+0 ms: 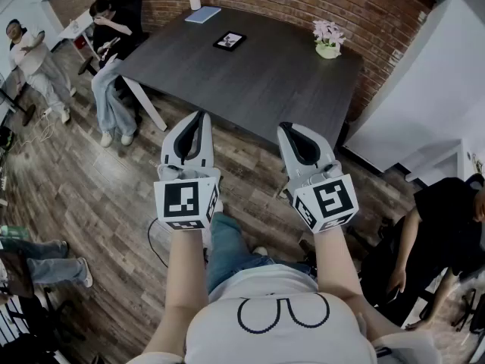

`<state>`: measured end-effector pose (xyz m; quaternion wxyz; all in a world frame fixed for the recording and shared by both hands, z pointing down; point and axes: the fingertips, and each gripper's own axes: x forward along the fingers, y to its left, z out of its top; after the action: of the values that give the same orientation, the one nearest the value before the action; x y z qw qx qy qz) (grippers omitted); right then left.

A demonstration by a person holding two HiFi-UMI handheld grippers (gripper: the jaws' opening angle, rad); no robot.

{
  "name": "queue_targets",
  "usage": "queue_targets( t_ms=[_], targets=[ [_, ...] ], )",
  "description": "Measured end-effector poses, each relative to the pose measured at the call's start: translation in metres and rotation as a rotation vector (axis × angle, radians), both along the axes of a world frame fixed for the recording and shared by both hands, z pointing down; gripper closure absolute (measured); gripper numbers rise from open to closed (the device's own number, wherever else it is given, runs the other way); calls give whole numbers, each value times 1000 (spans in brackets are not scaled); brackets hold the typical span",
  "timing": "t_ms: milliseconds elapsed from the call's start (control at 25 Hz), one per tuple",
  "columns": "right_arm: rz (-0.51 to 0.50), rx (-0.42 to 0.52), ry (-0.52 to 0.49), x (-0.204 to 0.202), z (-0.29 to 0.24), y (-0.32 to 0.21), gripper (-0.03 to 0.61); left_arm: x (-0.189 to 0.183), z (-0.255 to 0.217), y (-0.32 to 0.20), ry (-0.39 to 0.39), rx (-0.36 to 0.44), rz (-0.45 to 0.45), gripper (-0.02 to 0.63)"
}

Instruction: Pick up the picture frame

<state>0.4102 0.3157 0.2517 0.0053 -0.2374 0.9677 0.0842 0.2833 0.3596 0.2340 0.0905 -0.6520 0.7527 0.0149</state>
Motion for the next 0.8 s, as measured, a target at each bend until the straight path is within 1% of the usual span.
queue_targets(
  t_ms=[320, 560, 800],
  targets=[
    [23, -24, -14, -52, 1, -43, 581, -57, -1, -40, -14, -11, 9, 615],
    [74, -61, -34, -110, 11, -92, 581, -122, 6, -84, -4, -18, 21, 615],
    [103, -53, -30, -176, 5, -144, 580, -190, 2, -141, -1, -20, 59, 615]
  ],
)
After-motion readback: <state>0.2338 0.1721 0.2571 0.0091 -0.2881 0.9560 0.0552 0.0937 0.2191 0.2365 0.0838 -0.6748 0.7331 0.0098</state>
